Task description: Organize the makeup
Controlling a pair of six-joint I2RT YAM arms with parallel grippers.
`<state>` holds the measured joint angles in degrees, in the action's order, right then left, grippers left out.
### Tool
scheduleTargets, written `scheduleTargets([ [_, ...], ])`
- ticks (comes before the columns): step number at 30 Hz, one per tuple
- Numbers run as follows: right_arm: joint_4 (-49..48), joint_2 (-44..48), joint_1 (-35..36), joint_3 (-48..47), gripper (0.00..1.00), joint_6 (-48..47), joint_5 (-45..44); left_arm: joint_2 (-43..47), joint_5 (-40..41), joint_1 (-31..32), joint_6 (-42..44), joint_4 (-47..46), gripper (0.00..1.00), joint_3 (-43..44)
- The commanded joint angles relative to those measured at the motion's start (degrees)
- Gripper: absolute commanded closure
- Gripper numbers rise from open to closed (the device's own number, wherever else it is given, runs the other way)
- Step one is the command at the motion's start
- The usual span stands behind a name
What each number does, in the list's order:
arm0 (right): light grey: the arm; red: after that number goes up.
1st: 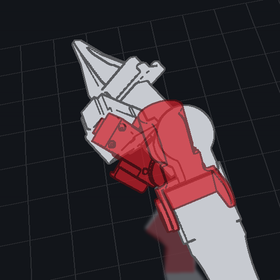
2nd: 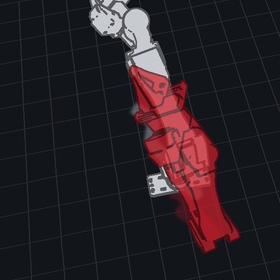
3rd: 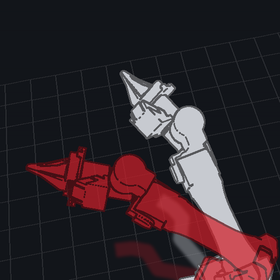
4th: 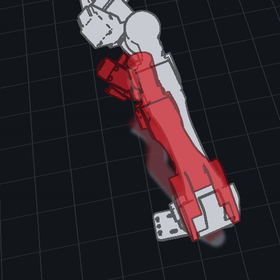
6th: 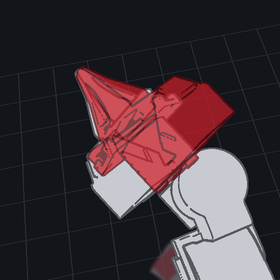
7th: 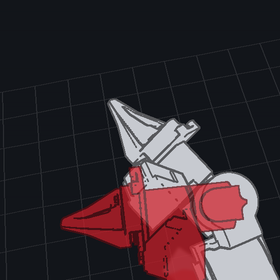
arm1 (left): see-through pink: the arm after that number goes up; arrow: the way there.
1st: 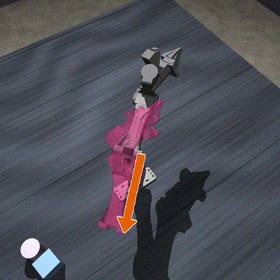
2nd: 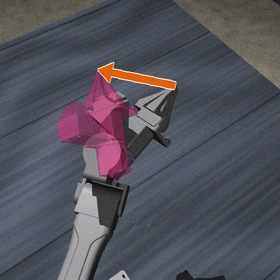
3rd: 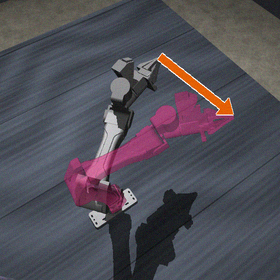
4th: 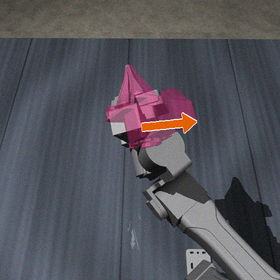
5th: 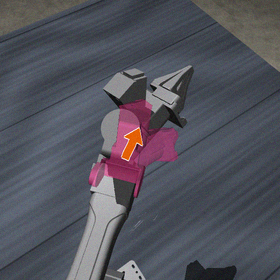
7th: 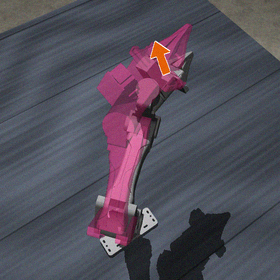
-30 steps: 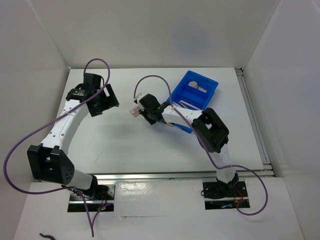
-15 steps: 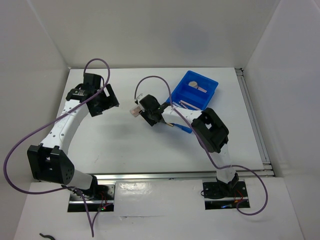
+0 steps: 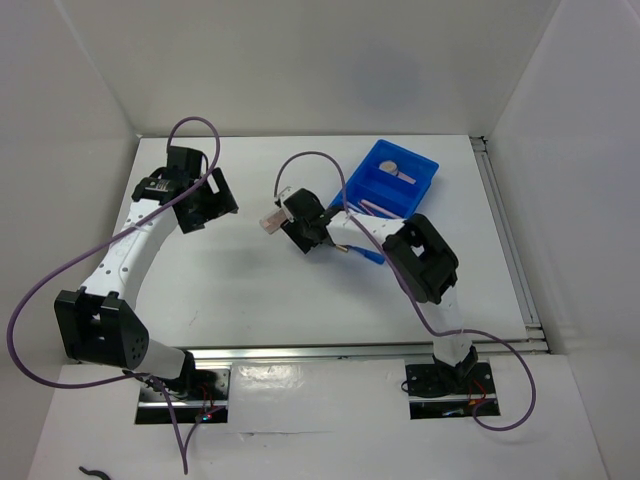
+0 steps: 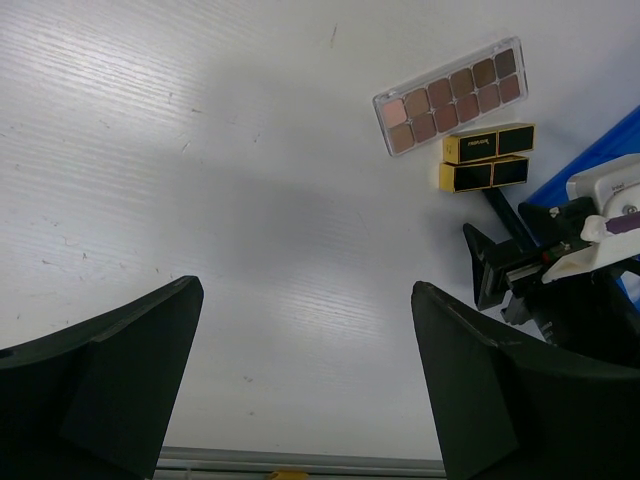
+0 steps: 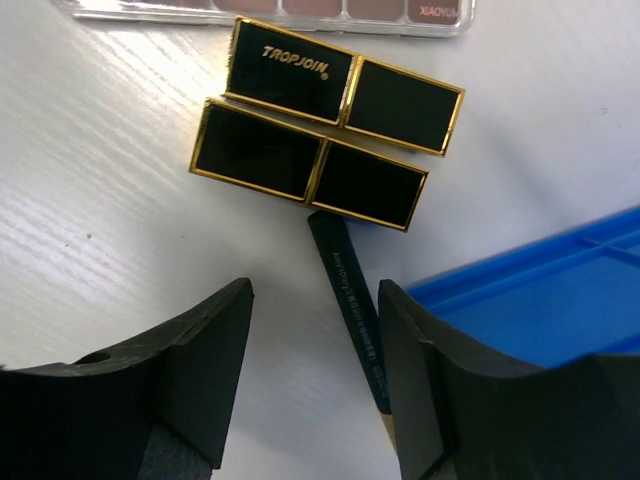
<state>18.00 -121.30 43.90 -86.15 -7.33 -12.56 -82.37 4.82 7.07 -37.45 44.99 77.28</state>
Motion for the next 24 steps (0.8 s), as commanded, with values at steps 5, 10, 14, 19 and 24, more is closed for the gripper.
scheduleTargets([
  [5,-0.86,-1.75,-1.18,0.98,0.43,0.57,5.08,0.98,1.16,0.05,1.33,0.01,0.0,1.3],
  [10,0.46,-1.76,-1.18,2.82,0.51,1.8,7.37,0.98,1.16,0.05,1.33,0.01,0.0,1.3],
  [14,0.46,0.0,-1.18,6.16,0.6,2.32,7.99,0.98,1.16,0.05,1.33,0.01,0.0,1.3],
  [19,0.98,1.15,0.13,9.33,0.72,1.53,8.51,0.98,1.16,0.05,1.33,-0.52,0.0,1.3],
  [24,2.21,3.61,0.66,11.7,0.86,1.53,8.6,2.2,1.16,0.05,1.33,-0.52,0.0,0.24],
])
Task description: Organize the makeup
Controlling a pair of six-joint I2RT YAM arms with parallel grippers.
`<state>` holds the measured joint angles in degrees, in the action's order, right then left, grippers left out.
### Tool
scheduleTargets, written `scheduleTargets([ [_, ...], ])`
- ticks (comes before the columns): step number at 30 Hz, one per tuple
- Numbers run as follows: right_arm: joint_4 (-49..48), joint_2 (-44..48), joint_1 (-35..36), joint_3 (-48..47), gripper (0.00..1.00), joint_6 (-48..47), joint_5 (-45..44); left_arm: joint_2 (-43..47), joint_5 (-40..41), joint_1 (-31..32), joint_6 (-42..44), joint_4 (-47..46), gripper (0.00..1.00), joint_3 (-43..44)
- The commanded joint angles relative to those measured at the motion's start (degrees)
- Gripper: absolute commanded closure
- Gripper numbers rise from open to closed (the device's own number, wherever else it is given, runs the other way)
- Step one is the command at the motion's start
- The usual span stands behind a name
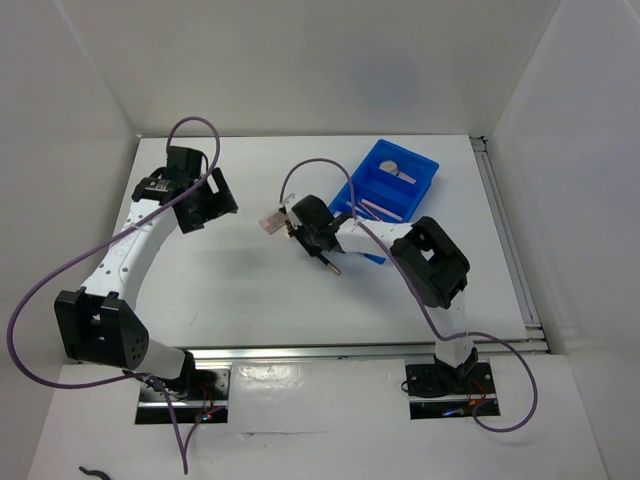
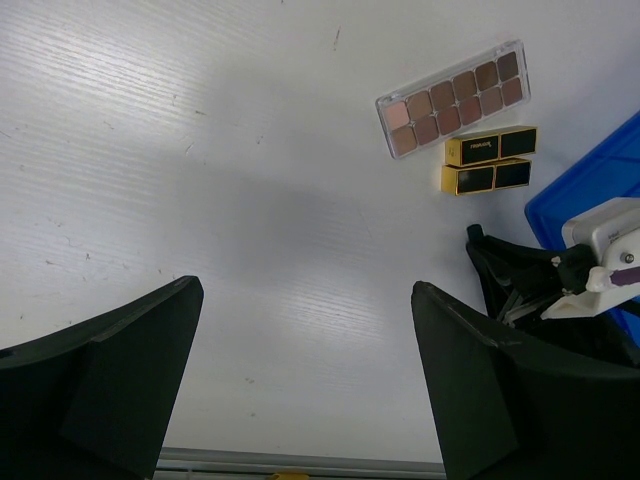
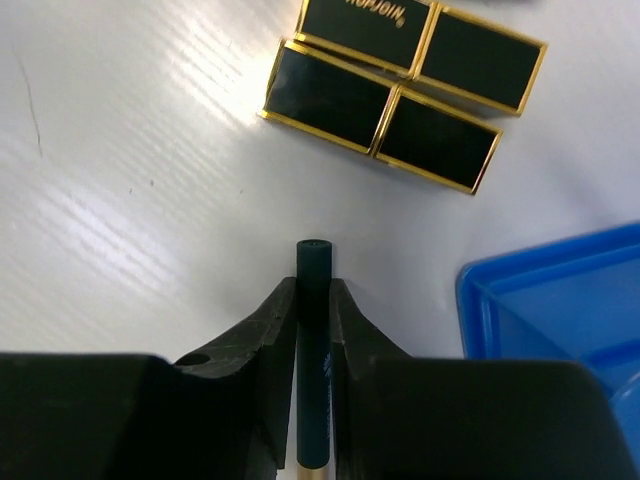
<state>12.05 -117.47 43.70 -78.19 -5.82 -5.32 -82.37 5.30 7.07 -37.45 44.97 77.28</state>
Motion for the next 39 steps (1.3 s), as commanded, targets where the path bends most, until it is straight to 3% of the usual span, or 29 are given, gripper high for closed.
scheduleTargets([
  [1,8.16,0.57,1.38,3.75,0.89,0.02,1.98,2.21,0.68,0.05,1.33,-0.5,0.0,-0.28],
  [3,8.86,2.5,1.38,3.75,1.0,0.02,2.5,2.73,0.68,0.05,1.33,-0.5,0.0,-0.28],
  [7,8.86,8.39,1.91,1.91,1.0,0.02,3.21,2.74,0.15,0.05,1.33,-0.5,0.0,-0.28],
  [10,10.26,11.82,1.91,-1.85,1.0,-0.77,-2.3,2.74,0.15,0.05,1.33,-0.5,0.0,0.94],
  [19,6.15,17.0,-6.6,-7.24,1.0,-7.09,-12.69,-0.86,0.15,0.05,0.8,1.61,0.0,5.61],
  [24,3.07,15.44,-14.07,-9.69,1.0,-9.64,-13.93,-2.44,-2.22,0.05,0.8,1.0,0.0,7.01],
  [29,-5.18,11.23,-17.15,-7.24,1.0,-16.23,-15.68,-4.2,-2.93,0.05,1.42,1.16,0.0,8.32],
  [39,-6.34,5.23,-22.25,-7.24,1.0,-18.96,-12.78,-7.28,-10.04,0.05,5.02,-0.76,0.0,8.86],
])
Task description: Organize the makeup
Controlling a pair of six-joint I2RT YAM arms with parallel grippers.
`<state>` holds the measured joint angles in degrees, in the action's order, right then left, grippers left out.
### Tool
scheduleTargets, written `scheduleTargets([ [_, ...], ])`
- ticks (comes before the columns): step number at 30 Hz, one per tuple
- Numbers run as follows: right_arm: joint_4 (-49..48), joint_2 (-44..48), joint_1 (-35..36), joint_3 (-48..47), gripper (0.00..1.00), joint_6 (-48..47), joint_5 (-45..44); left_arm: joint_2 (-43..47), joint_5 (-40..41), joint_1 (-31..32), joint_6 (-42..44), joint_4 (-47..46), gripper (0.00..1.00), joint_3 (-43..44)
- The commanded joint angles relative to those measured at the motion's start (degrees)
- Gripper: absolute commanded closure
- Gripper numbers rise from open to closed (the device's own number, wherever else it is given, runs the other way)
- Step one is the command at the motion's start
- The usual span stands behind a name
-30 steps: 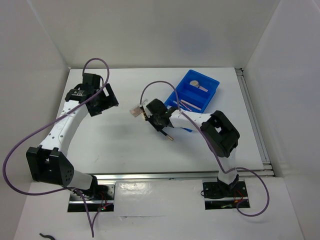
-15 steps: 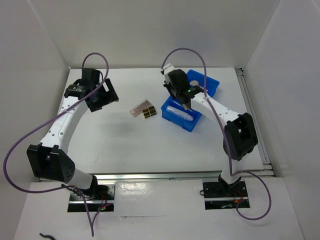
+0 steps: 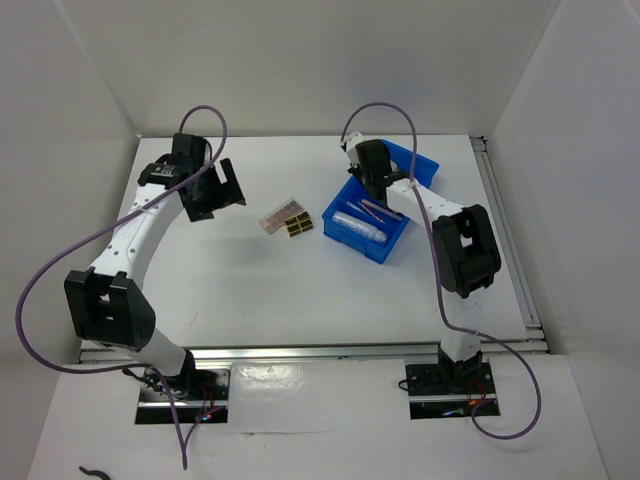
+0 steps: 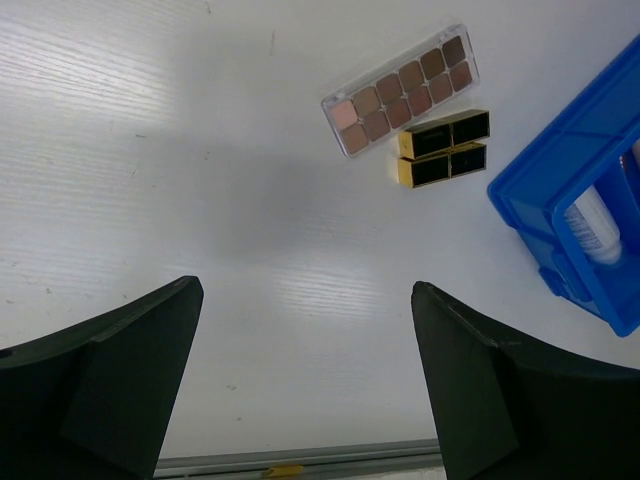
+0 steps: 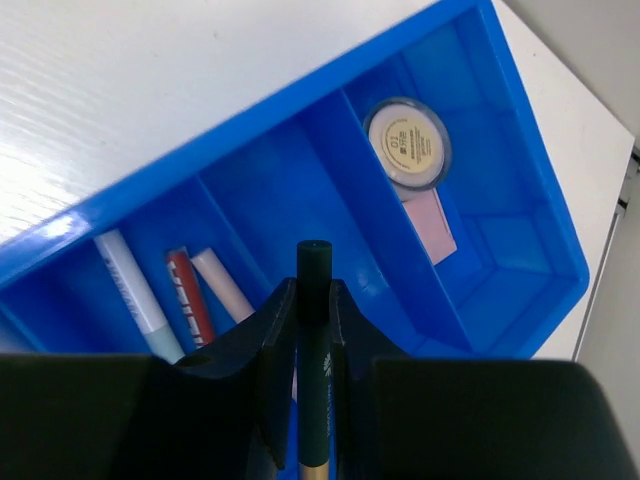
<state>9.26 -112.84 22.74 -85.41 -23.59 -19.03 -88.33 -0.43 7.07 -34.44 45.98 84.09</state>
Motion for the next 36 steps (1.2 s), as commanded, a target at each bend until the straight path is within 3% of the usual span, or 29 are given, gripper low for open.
scheduleTargets([
  [1,-3.54,-0.01,-1.3,0.59,1.0,-1.19,1.79,-1.92,-5.36,0.05,2.0,-2.55,0.0,2.04],
  [9,-2.93,-1.07,-0.77,3.14,1.0,3.2,4.87,-4.38,-9.59,0.05,2.0,-3.79,0.0,1.51],
  [13,-2.93,-1.07,-0.15,4.19,0.89,4.34,5.4,-4.39,-9.59,0.05,2.0,-3.79,0.0,2.04],
  [16,-2.93,-1.07,0.46,4.2,0.72,4.87,5.4,-4.39,-10.12,0.58,2.0,-3.79,0.0,2.04],
  [18,-2.4,0.24,0.46,4.2,0.56,5.57,5.4,-4.91,-10.12,0.58,2.53,-3.79,0.0,2.04],
  [23,0.93,2.26,0.46,2.26,0.55,9.17,7.16,-4.92,-10.12,1.72,2.53,-3.79,0.0,2.57],
  [30,14.89,4.46,-2.17,-3.01,0.58,19.89,14.88,-4.39,-10.12,3.48,1.39,-3.79,0.02,2.57],
  [32,17.1,5.6,-2.78,-3.01,0.49,23.41,16.21,-5.0,-9.6,4.79,0.0,-3.79,0.04,2.57],
  [33,18.42,6.83,-2.79,-3.01,0.38,24.38,16.21,-5.53,-8.98,5.84,-0.02,-3.79,0.04,2.57],
  [36,22.02,8.06,-4.02,-3.53,0.35,28.33,11.13,-5.53,-8.19,7.51,-2.21,-3.26,0.05,2.57],
])
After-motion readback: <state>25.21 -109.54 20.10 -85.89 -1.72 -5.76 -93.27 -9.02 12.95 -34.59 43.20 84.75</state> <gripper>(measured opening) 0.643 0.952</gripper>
